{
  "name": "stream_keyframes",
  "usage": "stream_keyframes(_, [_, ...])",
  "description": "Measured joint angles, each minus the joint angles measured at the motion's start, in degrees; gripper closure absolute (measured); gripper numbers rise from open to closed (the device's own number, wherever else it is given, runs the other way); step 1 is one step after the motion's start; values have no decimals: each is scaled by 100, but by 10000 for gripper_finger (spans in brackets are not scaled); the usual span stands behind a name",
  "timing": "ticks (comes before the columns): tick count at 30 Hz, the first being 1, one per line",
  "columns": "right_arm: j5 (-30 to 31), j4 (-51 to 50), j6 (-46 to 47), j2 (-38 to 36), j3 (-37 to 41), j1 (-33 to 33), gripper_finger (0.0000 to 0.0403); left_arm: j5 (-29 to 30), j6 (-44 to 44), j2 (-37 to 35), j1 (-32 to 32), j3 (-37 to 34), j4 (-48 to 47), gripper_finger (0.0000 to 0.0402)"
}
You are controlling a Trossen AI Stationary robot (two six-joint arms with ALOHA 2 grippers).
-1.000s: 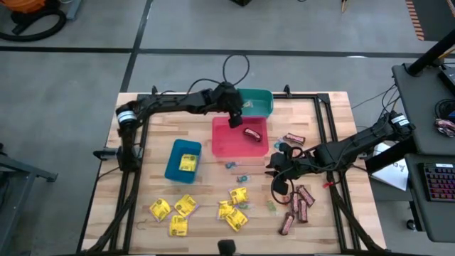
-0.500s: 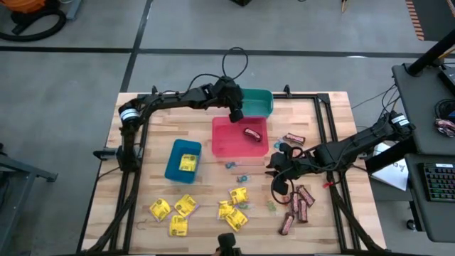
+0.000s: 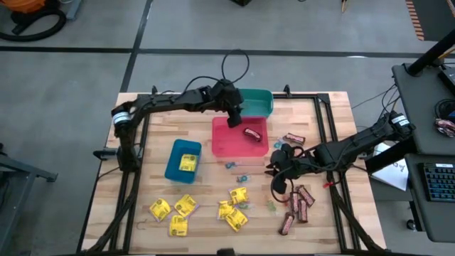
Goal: Sort candy
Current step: Put the green gummy into the green bin, then put the brown chocolate bar into the red bin
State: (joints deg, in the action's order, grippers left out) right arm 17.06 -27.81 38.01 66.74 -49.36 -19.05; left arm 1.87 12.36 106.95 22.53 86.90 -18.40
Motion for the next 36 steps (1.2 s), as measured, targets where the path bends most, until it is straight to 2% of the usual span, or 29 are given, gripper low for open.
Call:
stream_keyframes(5, [-154, 12, 547, 0, 0, 232, 312, -1, -3, -698, -506, -246, -64, 308])
stream_keyframes(12, [-933, 28, 605, 2, 0, 568, 334, 123, -487, -1996, -1479, -1239, 289, 324])
stream_keyframes(16, [-1884, 17, 589, 2, 0, 769, 342, 699, -777, -2566, -2164, -1995, 812, 325])
stream_keyframes(20, [-2504, -250, 826, 13, 0, 796, 344, 1438, -1087, -3012, -2768, -2592, 1248, 325])
stream_keyframes(24, [-3069, -948, 1528, 13, 0, 775, 344, 2113, -1465, -3235, -3239, -2957, 1368, 325])
stream_keyframes(28, [-3318, -1817, 2189, 15, 0, 637, 344, 2638, -1761, -3282, -3535, -3077, 1387, 325])
stream_keyframes(36, [-3707, -2801, 3394, 17, 0, 52, 344, 2754, -1831, -3177, -3727, -3080, 1384, 325])
